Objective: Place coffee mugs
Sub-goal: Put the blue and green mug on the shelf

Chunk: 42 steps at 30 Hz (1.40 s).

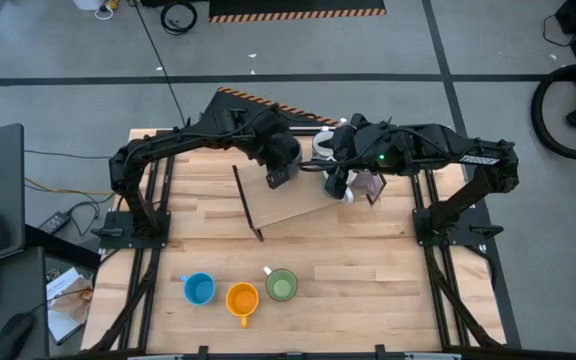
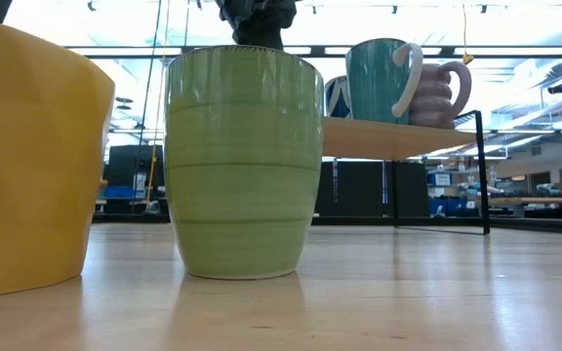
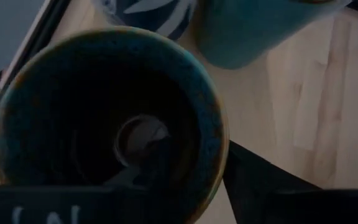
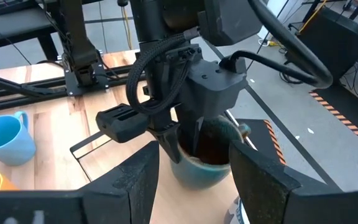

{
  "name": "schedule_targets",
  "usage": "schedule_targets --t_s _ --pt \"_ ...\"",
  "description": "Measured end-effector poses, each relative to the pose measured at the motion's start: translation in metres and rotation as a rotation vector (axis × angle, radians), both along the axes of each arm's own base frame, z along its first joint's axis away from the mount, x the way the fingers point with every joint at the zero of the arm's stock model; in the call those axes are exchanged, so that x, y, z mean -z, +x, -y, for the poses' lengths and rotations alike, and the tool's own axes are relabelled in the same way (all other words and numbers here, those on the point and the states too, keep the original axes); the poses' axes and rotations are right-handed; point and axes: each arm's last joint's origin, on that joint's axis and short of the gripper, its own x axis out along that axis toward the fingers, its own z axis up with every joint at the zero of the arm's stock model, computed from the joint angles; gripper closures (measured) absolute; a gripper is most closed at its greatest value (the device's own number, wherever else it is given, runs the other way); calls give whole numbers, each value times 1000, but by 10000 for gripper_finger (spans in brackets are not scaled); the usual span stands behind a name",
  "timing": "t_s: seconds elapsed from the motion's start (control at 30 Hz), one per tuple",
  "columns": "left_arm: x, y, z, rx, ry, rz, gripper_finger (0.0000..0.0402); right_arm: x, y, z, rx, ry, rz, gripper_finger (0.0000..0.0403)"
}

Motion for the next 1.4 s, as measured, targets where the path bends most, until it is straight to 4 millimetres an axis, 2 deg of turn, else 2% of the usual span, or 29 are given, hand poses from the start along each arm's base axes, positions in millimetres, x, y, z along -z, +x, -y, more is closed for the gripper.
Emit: schedule_targets --t_s 0.57,0.8,0.97,1.13,1.27,1.4 --pt "-4 3 0 18 0 61 251 0 0 0 -5 -7 -4 202" --pt "-22 -5 2 18 24 136 251 1 0 0 -6 -7 -11 202" --pt "-41 -23 -1 11 62 182 251 1 0 0 -12 -16 -16 202" --pt "-50 -50 -13 -39 108 117 251 1 0 0 -15 -19 -18 202" --pt "-38 -68 -24 -19 109 -75 251 1 0 0 -17 -22 -19 202" --pt "-24 -68 -34 35 110 -179 251 0 0 0 -24 -34 -23 202"
